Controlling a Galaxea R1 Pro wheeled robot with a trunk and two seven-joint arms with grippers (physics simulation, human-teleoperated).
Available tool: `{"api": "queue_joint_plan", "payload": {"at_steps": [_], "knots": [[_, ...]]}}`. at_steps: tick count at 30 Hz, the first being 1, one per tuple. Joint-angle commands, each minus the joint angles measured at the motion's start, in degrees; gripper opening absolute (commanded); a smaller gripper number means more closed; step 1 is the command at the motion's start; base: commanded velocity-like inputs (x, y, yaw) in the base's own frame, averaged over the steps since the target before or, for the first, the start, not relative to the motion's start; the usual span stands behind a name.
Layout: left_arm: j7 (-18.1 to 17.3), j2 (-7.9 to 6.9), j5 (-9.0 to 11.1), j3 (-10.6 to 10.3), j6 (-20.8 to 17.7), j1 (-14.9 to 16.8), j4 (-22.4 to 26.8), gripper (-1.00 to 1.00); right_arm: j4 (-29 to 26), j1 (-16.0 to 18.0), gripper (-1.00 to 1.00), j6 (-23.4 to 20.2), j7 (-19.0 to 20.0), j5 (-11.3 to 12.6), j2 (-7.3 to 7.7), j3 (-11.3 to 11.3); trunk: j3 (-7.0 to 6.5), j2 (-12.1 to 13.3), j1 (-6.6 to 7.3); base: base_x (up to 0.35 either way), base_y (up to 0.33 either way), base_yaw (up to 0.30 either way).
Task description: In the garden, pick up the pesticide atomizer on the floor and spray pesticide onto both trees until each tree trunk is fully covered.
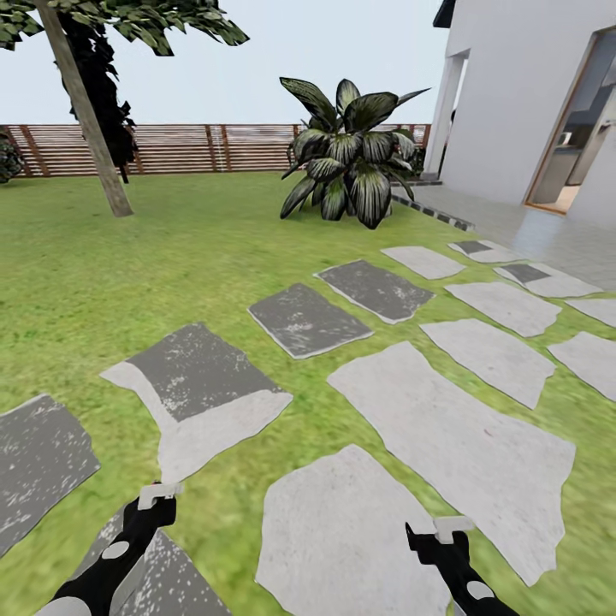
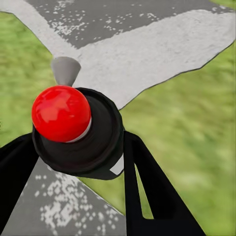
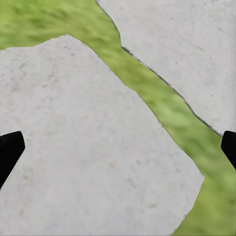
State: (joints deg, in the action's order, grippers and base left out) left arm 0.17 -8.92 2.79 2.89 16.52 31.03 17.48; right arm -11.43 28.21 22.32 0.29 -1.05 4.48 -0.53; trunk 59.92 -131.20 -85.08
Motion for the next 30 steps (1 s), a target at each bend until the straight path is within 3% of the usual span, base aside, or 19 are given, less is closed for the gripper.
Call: {"api": "queue_joint_plan", "payload": {"at_steps": [1, 15, 30], "knots": [[-0.02, 0.03, 0.01, 0.01, 0.03, -0.24, 0.03, -1.0, 0.0, 0.0, 1.0, 0.0, -0.01, 0.0, 0.0, 0.0, -0.09, 0.0, 0.0, 0.0, 0.0, 0.0], [0.25, 0.46, -0.06, 0.02, -0.08, -1.32, 0.34, -1.0, 0.0, 0.0, 1.0, 0.0, -0.03, 0.0, 0.0, 0.0, -1.34, 0.0, 0.0, 0.017, 0.0, 0.0], [0.45, 0.57, 0.02, 0.09, -0.08, -1.32, 0.12, -1.0, 0.0, 0.0, 1.0, 0.02, -0.19, 0.0, -0.26, -0.07, -1.81, 0.0, 0.0, 0.317, 0.0, 0.043]]}}
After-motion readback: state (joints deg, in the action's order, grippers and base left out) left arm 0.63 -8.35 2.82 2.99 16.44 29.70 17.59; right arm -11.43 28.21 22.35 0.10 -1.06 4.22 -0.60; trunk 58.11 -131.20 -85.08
